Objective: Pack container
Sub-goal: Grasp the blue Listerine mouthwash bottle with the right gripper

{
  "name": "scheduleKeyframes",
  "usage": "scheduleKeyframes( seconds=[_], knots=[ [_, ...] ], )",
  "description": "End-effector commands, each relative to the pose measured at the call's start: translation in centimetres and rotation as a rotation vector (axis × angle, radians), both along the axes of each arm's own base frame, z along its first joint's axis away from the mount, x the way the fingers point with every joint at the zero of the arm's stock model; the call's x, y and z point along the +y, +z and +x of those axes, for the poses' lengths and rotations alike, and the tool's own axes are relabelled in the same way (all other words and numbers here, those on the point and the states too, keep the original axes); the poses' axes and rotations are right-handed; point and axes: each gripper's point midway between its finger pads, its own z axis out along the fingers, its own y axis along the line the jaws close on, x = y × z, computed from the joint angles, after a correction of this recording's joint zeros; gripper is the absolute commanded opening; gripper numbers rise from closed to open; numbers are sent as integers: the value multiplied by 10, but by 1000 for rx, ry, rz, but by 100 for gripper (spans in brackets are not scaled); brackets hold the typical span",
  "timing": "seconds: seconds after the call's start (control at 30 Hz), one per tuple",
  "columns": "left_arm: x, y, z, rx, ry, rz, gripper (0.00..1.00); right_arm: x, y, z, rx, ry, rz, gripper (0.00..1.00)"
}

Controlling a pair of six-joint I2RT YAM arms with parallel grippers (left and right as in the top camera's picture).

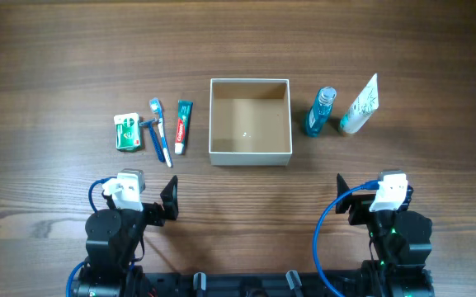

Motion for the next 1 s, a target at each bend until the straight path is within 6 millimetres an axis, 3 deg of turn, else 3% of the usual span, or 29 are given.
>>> scheduleKeyframes(
  seconds=[0.0, 0.23, 0.3, 0.37, 0.5, 0.53, 0.6, 0.73, 0.77, 0.83, 0.93, 0.97],
  knots=[
    [-4, -3, -1, 0, -29, 6, 100, 3, 3, 0, -15, 19, -5, 100],
    [-4, -3, -1, 0, -29, 6, 100, 7, 9, 2, -35, 19, 65, 100],
    [-4, -3, -1, 0, -29, 6, 100, 30, 37, 6, -102, 71, 351, 100],
    [-4, -3, -1, 0, -29, 5, 100, 47, 71, 5, -197, 181, 410, 100],
    [-4, -3, -1, 0, -29, 6, 100, 47, 144, 2, -214, 192, 376, 100],
    [-4, -3, -1, 0, -29, 6, 100, 45, 168, 11, -146, 171, 351, 100],
    [-4, -3, -1, 0, -29, 6, 100, 45, 193, 33, 8, 169, 293, 100],
    [-4, -3, -1, 0, -29, 6, 100, 40, 226, 86, 262, 133, 232, 100],
    [-4, -3, -1, 0, -29, 6, 100, 32, 223, 101, 368, 72, 197, 100],
    [-4, -3, -1, 0, -29, 6, 100, 30, 207, 112, 504, 21, 138, 100],
    [-4, -3, -1, 0, -29, 6, 100, 87, 179, 129, 644, 289, 258, 100],
    [-4, -3, -1, 0, -29, 6, 100, 82, 165, 138, 670, 249, 217, 100]
  ],
)
